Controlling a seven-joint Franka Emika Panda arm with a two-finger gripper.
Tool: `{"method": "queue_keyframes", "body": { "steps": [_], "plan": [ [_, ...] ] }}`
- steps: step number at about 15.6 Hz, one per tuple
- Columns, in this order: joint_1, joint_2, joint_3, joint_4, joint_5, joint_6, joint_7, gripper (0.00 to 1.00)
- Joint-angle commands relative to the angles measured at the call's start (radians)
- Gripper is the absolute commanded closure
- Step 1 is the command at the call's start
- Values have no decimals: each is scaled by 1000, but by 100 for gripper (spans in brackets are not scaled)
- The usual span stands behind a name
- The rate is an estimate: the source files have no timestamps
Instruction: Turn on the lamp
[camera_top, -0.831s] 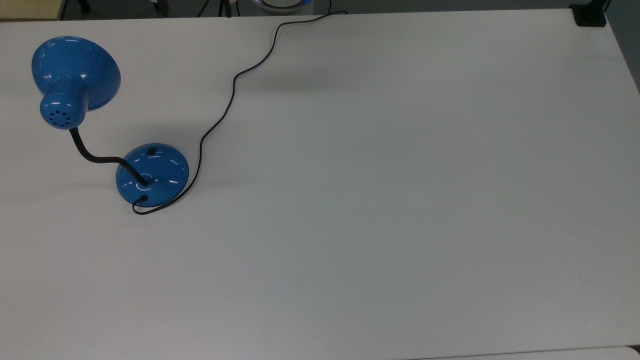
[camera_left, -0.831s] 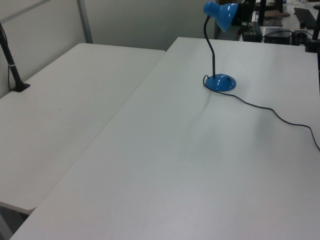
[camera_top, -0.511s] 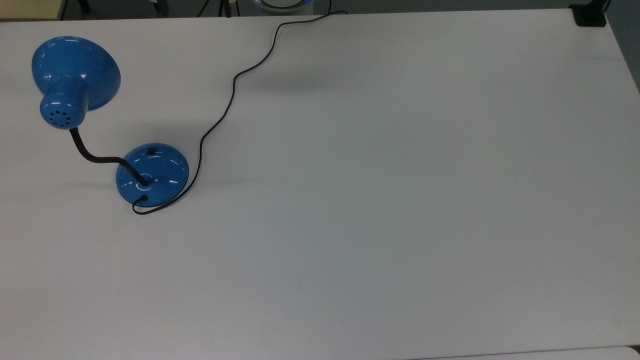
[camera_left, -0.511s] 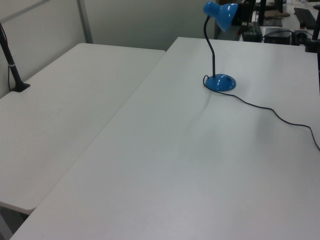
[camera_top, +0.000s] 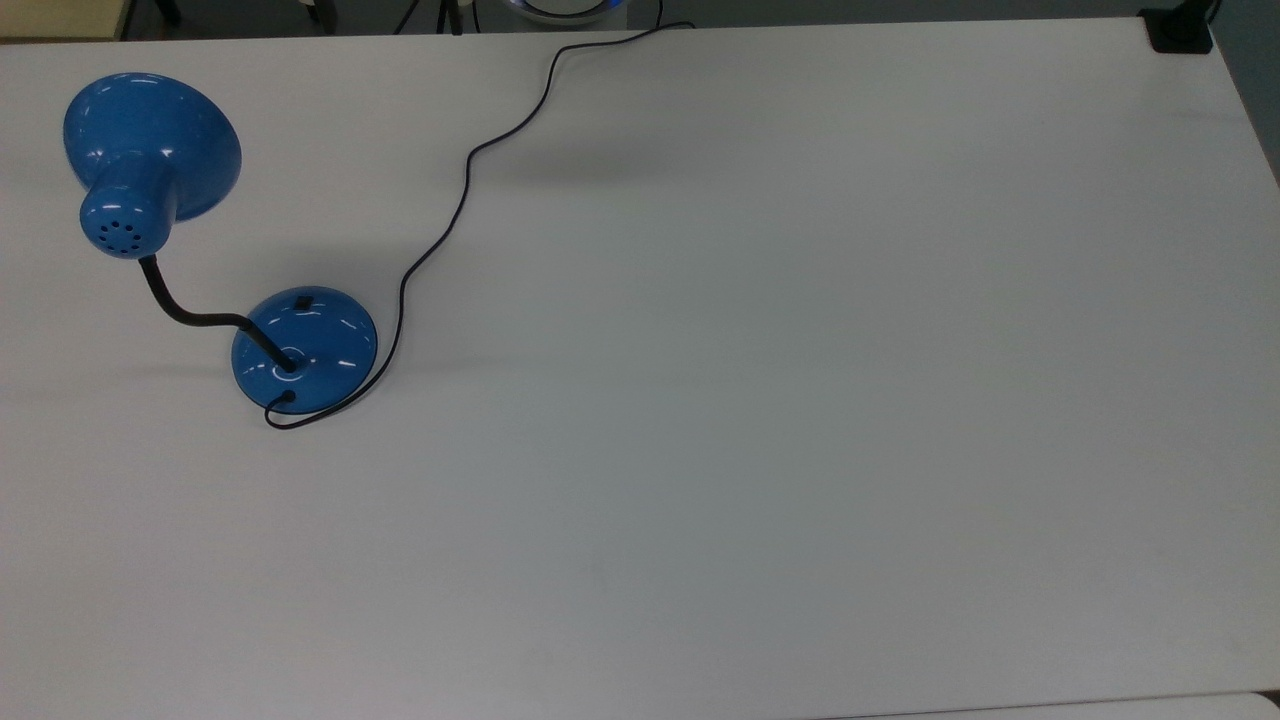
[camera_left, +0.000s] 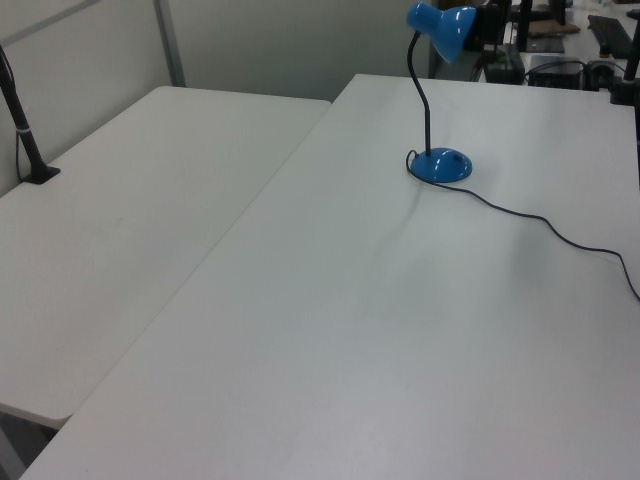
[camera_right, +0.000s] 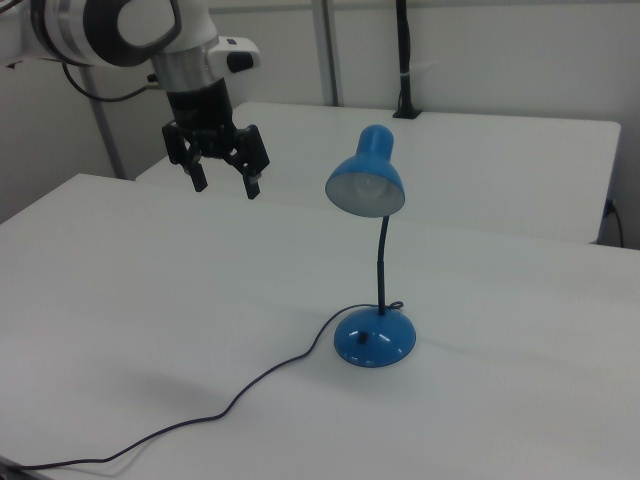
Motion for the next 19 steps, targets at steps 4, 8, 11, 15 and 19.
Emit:
{"method": "queue_keyframes", "body": {
  "steps": [4,8,11,15,19],
  "plan": [
    [-33,-6,2,-13,-28,-161,-392,0],
    [-126,-1,-2,-116,-12,-91,-443,33],
    [-171,0,-2,-205,24,43,-431,90],
    [-208,0,-2,-344,91,266,-430,100],
    [-234,2,-2,-498,157,567,-439,100]
  ]
}}
